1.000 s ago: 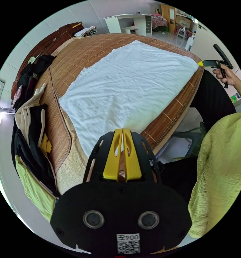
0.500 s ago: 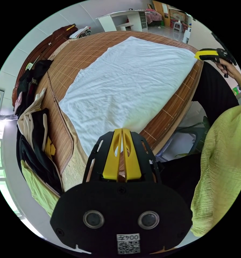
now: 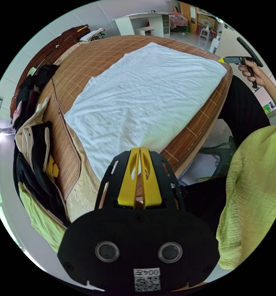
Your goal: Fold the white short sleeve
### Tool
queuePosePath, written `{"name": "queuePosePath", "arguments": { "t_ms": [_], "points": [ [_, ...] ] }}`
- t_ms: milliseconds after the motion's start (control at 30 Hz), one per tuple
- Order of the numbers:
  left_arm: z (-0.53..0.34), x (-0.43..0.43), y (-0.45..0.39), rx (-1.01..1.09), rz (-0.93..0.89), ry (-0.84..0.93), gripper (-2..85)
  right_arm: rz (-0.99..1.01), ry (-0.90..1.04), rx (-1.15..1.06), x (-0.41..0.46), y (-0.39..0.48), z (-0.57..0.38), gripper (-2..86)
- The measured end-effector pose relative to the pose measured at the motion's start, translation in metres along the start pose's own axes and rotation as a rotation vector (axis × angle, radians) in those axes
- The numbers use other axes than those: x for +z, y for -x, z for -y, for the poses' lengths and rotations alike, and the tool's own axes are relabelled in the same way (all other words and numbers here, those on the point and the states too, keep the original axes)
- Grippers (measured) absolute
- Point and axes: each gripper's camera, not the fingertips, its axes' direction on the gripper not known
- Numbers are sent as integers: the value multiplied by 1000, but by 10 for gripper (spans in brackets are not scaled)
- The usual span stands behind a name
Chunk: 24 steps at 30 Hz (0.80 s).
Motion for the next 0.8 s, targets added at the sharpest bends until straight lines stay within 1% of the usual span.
{"name": "queuePosePath", "arguments": {
  "t_ms": [100, 133, 167, 200, 267, 300, 333, 367, 467, 600, 633, 700, 800],
  "points": [
    [3, 3, -2, 2, 8, -1, 3, -26, 18, -70, 19, 31, 20, 0],
    [4, 5, -4, 7, 12, -2, 3, -94, 49, -112, 29, 43, 25, -2],
    [5, 6, -4, 9, 13, -2, 3, -204, 82, -158, 42, 51, 27, -3],
    [5, 7, -5, 10, 12, -5, 3, -233, 73, -173, 45, 53, 27, -3],
    [6, 10, -4, 3, 4, -11, 3, -184, 78, -120, 41, 47, 34, 1],
    [6, 11, -4, -5, -3, -15, 3, -201, 82, -118, 40, 48, 35, 2],
    [7, 13, -3, -13, -10, -18, 3, -249, 57, -133, 34, 54, 36, 7],
    [7, 14, -3, -15, -13, -19, 3, -250, 21, -155, 26, 64, 37, 14],
    [11, 18, -4, -15, -17, -16, 3, -179, -20, -213, 24, 90, 42, 48],
    [15, 24, -8, -16, -16, -7, 3, -163, 86, -257, 62, 109, 52, 63],
    [16, 25, -9, -14, -14, -6, 2, -192, 154, -257, 78, 111, 56, 62],
    [19, 28, -12, -3, -10, 1, 3, -224, 146, -278, 85, 116, 61, 60],
    [23, 33, -15, 26, -9, 12, 3, -226, 229, -285, 96, 118, 78, 59]
  ]
}}
